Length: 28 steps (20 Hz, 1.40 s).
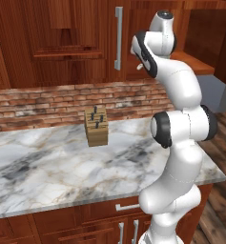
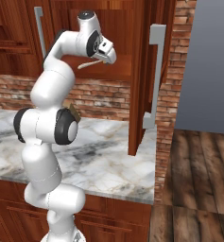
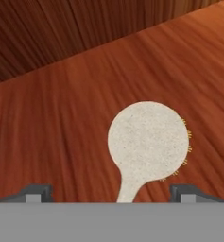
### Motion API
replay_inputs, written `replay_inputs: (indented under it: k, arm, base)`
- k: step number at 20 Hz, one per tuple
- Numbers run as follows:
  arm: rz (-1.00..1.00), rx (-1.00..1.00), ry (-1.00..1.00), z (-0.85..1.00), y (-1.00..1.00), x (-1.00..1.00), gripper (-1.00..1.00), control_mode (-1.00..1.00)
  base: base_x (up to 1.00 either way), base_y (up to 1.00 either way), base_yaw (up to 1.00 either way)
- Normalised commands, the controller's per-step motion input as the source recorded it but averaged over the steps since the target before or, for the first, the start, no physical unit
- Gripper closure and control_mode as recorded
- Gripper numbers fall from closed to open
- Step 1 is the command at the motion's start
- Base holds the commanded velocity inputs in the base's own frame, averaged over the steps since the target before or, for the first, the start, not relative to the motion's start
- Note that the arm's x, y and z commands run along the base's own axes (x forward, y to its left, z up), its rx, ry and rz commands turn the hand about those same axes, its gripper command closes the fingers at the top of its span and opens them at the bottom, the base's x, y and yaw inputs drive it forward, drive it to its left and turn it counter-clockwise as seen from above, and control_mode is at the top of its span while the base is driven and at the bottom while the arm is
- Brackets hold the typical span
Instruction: Open the cabinet. Pick the dish brush and place it next to the sink. Then close the cabinet.
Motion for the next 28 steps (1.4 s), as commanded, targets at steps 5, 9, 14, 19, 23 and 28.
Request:
replay_inputs:
  k: [5,9,14,19,23,28]
  arm:
    - [-0.01,-0.05,0.00,-0.20,0.00,0.00,-1.00,-1.00]
    - [-0.01,-0.05,0.00,-0.17,0.00,0.00,-1.00,-1.00]
    - [-0.01,-0.02,0.00,-0.18,0.00,0.00,-1.00,-1.00]
    - [-0.01,0.00,0.00,-0.15,0.00,0.00,-1.00,-1.00]
    - [-0.02,0.00,0.00,0.00,-0.04,0.00,1.00,-1.00]
    - [0.00,0.00,0.00,0.00,0.00,0.00,1.00,-1.00]
  base:
    - [0.00,0.00,0.00]
    - [0.00,0.00,0.00]
    - [0.00,0.00,0.00]
    - [0.00,0.00,0.00]
    - [0.00,0.00,0.00]
    - [0.00,0.00,0.00]
